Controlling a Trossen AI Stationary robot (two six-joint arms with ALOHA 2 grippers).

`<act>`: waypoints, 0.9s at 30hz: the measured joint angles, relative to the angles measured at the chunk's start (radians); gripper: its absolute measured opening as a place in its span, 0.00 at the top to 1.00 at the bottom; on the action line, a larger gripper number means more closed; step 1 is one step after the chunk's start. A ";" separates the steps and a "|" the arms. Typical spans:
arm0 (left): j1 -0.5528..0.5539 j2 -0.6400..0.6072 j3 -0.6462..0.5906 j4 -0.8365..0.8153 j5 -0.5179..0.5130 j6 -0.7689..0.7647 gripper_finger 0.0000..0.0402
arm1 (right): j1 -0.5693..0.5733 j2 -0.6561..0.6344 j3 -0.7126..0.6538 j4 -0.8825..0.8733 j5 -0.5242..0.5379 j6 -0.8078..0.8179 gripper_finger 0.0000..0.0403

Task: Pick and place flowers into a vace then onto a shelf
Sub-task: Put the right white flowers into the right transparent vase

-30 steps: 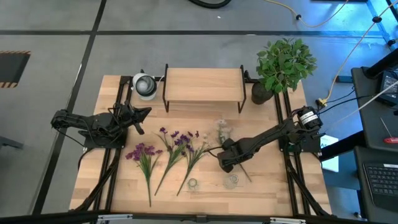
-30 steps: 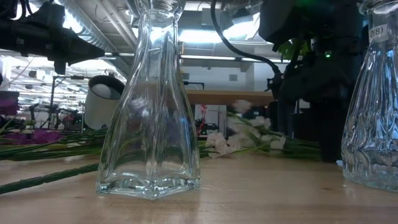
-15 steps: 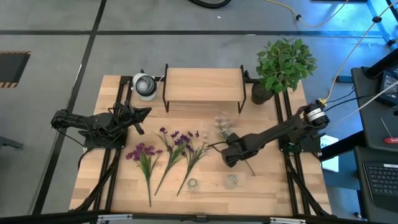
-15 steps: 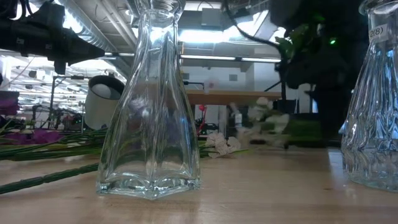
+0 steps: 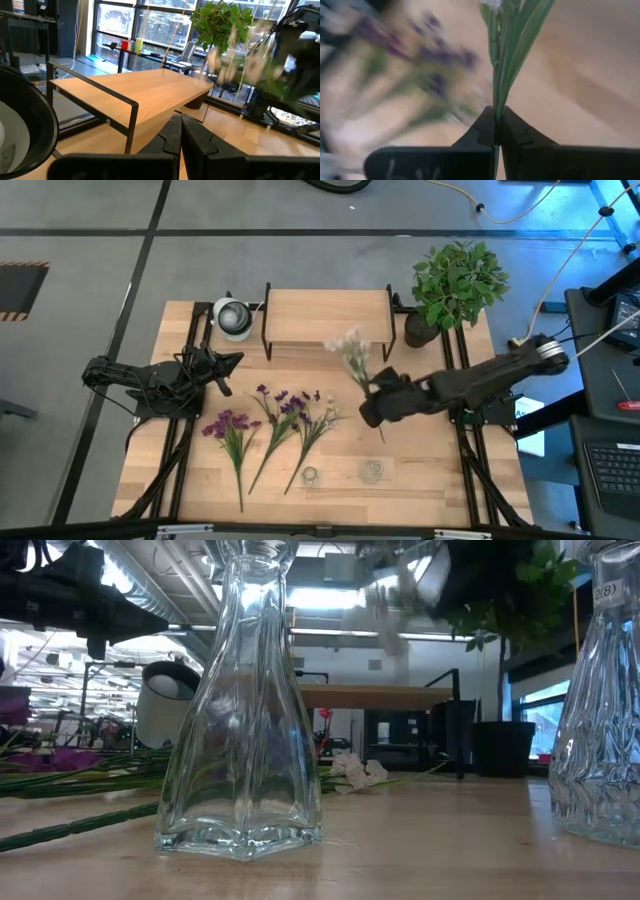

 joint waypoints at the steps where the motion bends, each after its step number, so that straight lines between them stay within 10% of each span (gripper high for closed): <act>1: 0.000 0.000 0.000 0.000 0.000 0.000 0.99 | 0.007 -0.027 0.000 0.039 0.026 -0.033 0.98; 14: 0.000 0.000 0.000 0.000 0.000 -0.001 0.99 | 0.263 -0.179 0.002 0.536 0.097 -0.693 0.98; 27: 0.000 0.000 0.000 0.000 0.000 -0.002 0.99 | 0.494 -0.179 -0.157 0.877 0.201 -0.882 0.98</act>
